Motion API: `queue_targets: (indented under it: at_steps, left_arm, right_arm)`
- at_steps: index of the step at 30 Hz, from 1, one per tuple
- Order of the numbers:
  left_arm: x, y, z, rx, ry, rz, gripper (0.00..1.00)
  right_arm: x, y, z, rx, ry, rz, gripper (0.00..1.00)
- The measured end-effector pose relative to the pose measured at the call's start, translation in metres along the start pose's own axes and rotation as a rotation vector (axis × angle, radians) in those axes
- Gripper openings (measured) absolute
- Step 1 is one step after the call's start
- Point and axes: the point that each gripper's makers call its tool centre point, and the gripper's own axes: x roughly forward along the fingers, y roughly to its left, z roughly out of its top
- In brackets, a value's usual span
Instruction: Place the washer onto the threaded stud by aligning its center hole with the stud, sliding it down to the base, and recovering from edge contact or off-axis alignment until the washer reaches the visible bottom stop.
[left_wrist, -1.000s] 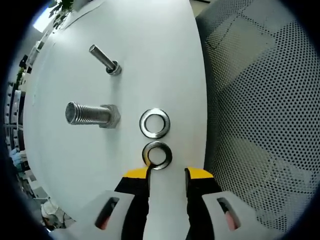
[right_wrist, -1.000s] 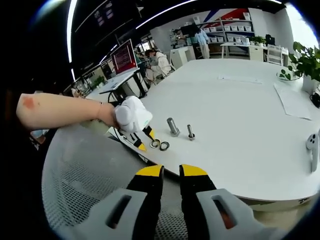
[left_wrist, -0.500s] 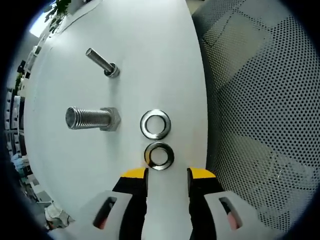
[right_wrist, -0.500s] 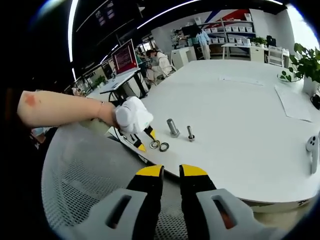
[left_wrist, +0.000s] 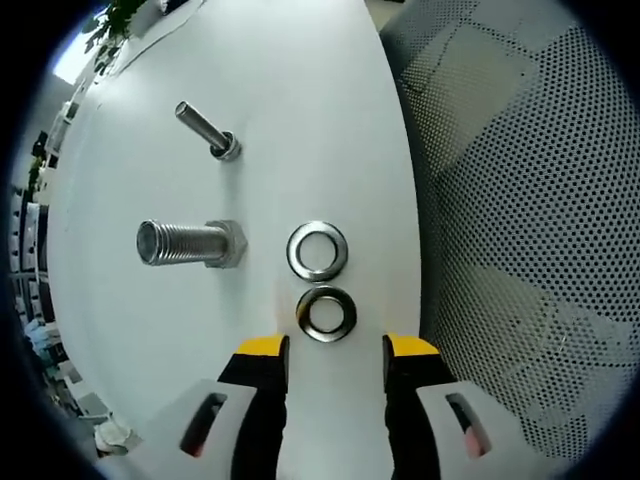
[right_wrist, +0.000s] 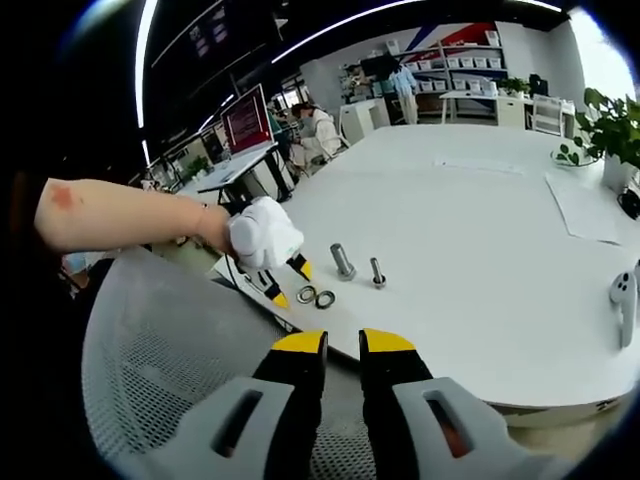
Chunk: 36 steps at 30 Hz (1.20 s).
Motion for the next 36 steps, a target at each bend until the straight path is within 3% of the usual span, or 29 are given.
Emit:
queue_targets:
  at_steps: [10, 15, 23, 27, 34, 36]
  left_arm:
    - [0.0001, 0.0008, -0.0008, -0.017, 0.003, -0.008, 0.38]
    - [0.0006, -0.0032, -0.0019, 0.017, 0.005, -0.016, 0.42]
    - [-0.0019, 0.0028, 0.0054, -0.05, -0.033, -0.008, 0.4]
    - [-0.0002, 0.0049, 0.0059, -0.044, -0.03, 0.012, 0.38]
    - [0.0013, 0.006, 0.0026, -0.13, -0.03, -0.013, 0.39]
    - [0.0014, 0.0066, 0.0025, -0.121, -0.03, -0.012, 0.39]
  right_arm:
    - [0.0001, 0.0002, 0.0003, -0.002, -0.001, 0.002, 0.16]
    - [0.0004, 0.0004, 0.0004, -0.003, -0.001, 0.003, 0.16]
    - [0.0008, 0.0008, -0.0001, -0.006, 0.004, 0.006, 0.16]
    - [0.0005, 0.0008, -0.0002, -0.005, 0.001, 0.006, 0.16]
    - [0.0004, 0.001, 0.0008, -0.006, -0.006, 0.007, 0.16]
    - [0.0004, 0.001, 0.0008, -0.006, -0.006, 0.007, 0.16]
